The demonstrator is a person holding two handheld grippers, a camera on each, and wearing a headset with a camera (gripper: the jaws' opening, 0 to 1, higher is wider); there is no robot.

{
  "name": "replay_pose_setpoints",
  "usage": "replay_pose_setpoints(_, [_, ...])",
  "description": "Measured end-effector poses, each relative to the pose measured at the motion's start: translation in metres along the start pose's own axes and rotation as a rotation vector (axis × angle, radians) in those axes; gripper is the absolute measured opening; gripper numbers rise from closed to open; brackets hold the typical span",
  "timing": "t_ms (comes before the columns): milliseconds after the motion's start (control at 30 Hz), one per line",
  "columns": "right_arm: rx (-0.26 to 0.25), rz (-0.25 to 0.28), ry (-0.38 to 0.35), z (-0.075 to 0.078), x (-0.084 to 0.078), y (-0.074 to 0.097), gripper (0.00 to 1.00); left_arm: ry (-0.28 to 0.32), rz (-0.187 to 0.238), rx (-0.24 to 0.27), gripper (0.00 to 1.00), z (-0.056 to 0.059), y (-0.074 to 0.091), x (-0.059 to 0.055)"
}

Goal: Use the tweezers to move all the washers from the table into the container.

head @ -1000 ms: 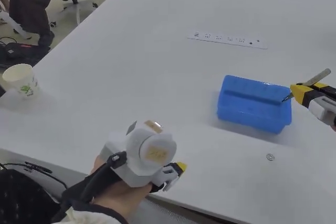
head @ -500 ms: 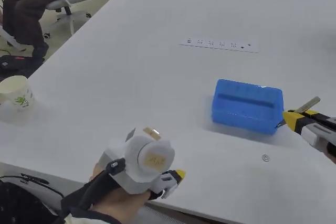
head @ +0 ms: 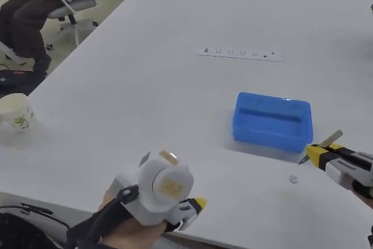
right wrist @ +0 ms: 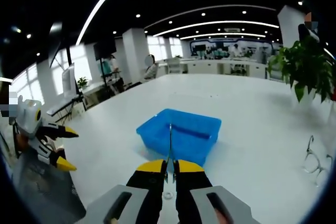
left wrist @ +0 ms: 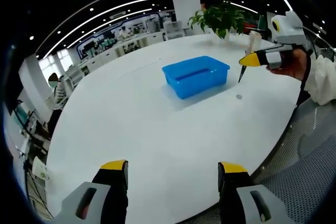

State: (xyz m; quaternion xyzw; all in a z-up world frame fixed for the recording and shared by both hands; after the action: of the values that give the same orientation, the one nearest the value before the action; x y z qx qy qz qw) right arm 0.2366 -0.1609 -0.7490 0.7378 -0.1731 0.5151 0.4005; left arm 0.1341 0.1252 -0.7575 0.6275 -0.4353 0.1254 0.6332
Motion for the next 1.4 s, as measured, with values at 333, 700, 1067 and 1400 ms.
replay_pose_setpoints(333, [0.004,-0.042,0.015,0.000,-0.011,-0.002,0.04,0.000,-0.003,0.002,0.70,0.000,0.000,0.000])
replay_pose_setpoints(700, [0.008,-0.065,0.037,0.001,-0.016,-0.006,0.04,0.002,-0.005,0.008,0.69,0.000,0.000,0.000])
replay_pose_setpoints(1067, [0.008,-0.080,0.055,0.002,-0.019,-0.009,0.04,0.005,-0.006,0.011,0.69,0.000,-0.001,0.000])
replay_pose_setpoints(1400, [0.039,-0.084,0.086,0.000,-0.021,-0.011,0.01,0.004,-0.009,0.013,0.69,0.000,0.000,-0.001])
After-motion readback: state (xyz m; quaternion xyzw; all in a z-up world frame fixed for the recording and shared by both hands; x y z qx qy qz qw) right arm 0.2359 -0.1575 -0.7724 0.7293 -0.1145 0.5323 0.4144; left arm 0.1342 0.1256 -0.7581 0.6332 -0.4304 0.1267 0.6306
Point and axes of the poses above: the centre of the closed fingertips' face, and the gripper's own axes: y roughly backward along the fingers, z roughly to its right, x roughly out of its top, the point moved 10 cm from there along y, roughly backward along the fingers, and after that the axes turned 2 degrees about z, right-handed, at the moved point
